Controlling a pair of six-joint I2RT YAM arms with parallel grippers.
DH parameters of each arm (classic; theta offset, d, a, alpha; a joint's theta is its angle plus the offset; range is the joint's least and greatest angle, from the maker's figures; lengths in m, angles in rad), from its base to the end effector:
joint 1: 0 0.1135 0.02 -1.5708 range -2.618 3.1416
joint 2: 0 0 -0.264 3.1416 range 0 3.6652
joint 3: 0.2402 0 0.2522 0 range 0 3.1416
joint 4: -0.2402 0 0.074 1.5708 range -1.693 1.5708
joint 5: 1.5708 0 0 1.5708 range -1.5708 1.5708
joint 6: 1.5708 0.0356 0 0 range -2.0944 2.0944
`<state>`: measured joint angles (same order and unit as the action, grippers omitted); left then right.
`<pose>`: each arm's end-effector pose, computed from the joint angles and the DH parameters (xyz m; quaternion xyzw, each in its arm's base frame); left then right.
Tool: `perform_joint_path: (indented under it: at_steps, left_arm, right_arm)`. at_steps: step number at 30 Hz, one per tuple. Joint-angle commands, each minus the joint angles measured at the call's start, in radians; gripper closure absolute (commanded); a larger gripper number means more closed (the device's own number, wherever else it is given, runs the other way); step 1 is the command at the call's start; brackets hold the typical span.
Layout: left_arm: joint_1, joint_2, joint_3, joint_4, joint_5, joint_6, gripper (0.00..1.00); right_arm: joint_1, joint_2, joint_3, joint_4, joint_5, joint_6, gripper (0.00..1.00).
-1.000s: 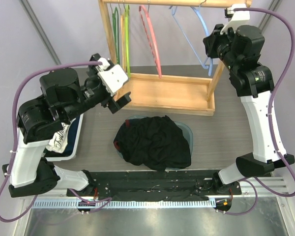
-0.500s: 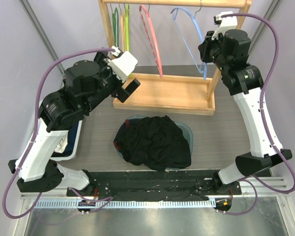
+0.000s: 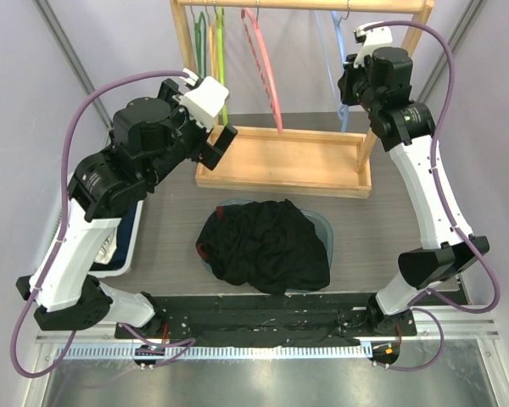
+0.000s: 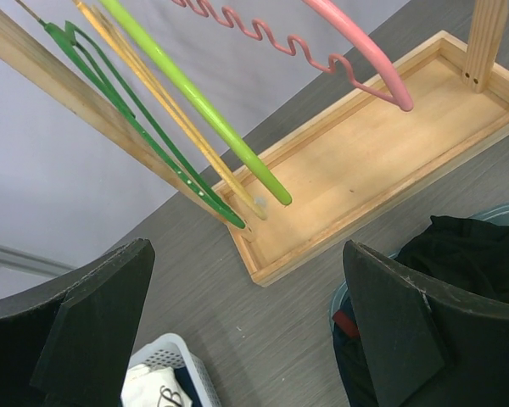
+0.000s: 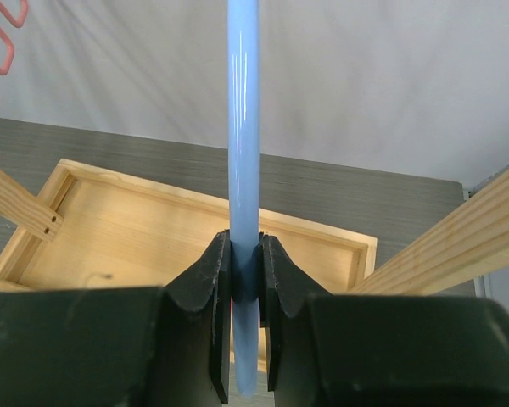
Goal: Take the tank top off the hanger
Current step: Reset both arms
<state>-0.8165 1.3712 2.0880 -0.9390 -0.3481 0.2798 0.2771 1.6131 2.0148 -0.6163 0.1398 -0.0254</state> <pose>0.1580 -0.1504 0.5547 0.3086 0.7130 -0.0326 0.6288 0.3283 0.0882 0.5050 -0.0737 0.7746 0.0246 0.6277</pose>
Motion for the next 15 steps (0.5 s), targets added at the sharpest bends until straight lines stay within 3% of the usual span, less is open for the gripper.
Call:
perform_joint_path:
  at_steps: [1, 3, 4, 6, 7, 9, 10, 15]
  left_arm:
    - [0.017, -0.023, 0.01, 0.031, 0.024, -0.036, 0.0]
    - [0.025, -0.023, 0.017, 0.023, 0.035, -0.047, 0.0]
    - [0.033, -0.024, 0.02, 0.02, 0.046, -0.048, 0.0]
    - [0.042, -0.03, 0.017, 0.017, 0.054, -0.053, 0.0]
    - [0.049, -0.032, 0.012, 0.019, 0.058, -0.054, 0.0]
    - [0.053, -0.037, -0.002, 0.023, 0.055, -0.048, 0.0]
    - [0.06, -0.041, -0.011, 0.031, 0.051, -0.048, 0.0]
    - [0.082, -0.052, -0.048, 0.037, 0.051, -0.057, 0.0]
  right_arm:
    - [-0.009, 0.022, -0.002, -0.014, 0.007, -0.005, 0.99]
    - [-0.009, 0.031, 0.007, -0.022, 0.006, 0.011, 0.99]
    - [-0.01, 0.03, 0.01, -0.028, 0.006, 0.016, 0.94]
    - [-0.009, 0.018, 0.006, -0.043, -0.008, 0.048, 0.71]
    - [-0.009, -0.016, -0.023, -0.045, -0.012, 0.054, 0.55]
    - [-0.009, -0.067, -0.071, -0.017, -0.017, 0.082, 0.43]
    - [-0.007, -0.121, -0.127, -0.005, -0.017, 0.09, 0.29]
    - [-0.007, -0.274, -0.247, 0.029, -0.009, 0.123, 0.0]
